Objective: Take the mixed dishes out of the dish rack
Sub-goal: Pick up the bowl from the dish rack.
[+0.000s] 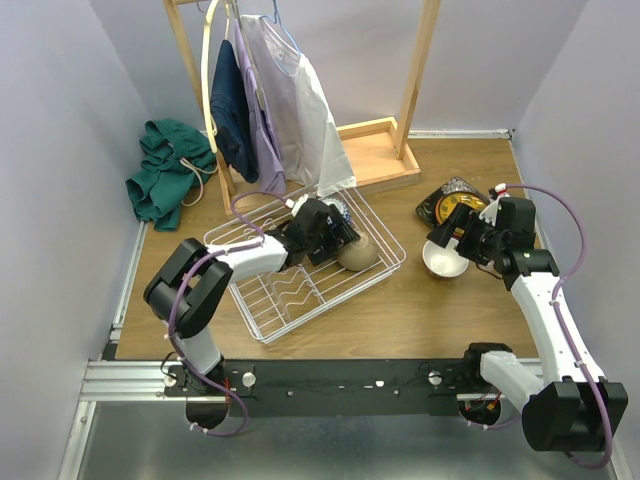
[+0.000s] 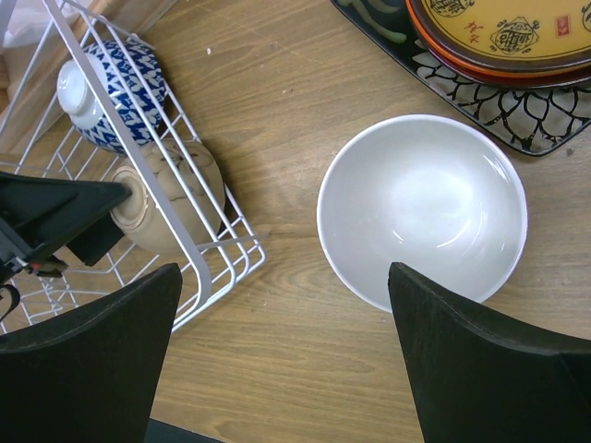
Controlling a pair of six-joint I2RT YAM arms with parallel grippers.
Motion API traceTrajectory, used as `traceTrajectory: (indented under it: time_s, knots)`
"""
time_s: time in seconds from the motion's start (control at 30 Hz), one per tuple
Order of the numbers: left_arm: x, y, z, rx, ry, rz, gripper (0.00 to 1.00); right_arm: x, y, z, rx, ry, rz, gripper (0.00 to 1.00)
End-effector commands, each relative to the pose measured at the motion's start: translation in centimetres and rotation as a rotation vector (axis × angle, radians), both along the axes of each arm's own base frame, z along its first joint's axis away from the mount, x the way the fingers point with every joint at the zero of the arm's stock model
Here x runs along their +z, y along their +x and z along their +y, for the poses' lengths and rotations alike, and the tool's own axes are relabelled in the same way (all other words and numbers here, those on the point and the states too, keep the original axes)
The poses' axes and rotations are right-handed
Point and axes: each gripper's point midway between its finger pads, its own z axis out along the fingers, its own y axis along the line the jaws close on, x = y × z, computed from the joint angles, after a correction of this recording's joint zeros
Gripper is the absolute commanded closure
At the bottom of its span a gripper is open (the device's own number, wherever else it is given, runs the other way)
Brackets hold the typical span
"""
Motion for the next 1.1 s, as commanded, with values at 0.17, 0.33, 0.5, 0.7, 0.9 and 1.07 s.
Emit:
traceTrajectory:
  time_s: [0.17,0.33,0.5,0.7,0.9,1.07]
  knots:
    - [-2.3,0.7,0.6,0.027,-0.016,-0.044,0.01,-0.2,0.0,0.4,0.04,-0.008,-0.008,0.0]
    - [-2.4,0.5,0.2,0.015,-0.057,-0.03,0.01,-0.2,0.2,0.4,0.041,-0.009,-0.009,0.0]
    - [-1.8,0.4,-0.2,0.005,-0.09,-0.034,0.03,-0.4,0.1,0.5,0.045,-0.004,-0.002,0.0]
    - [-0.1,0.4,-0.5,-0.002,-0.133,-0.057,0.14,-0.3,0.1,0.5,0.048,-0.003,-0.006,0.0]
    - [1.8,0.3,-0.5,-0.006,-0.157,-0.093,0.28,-0.2,0.1,0.6,0.049,0.002,-0.011,0.0]
    - [3.3,0.3,-0.4,-0.007,-0.179,-0.12,0.38,0.0,0.1,0.7,0.055,0.005,-0.016,0.0]
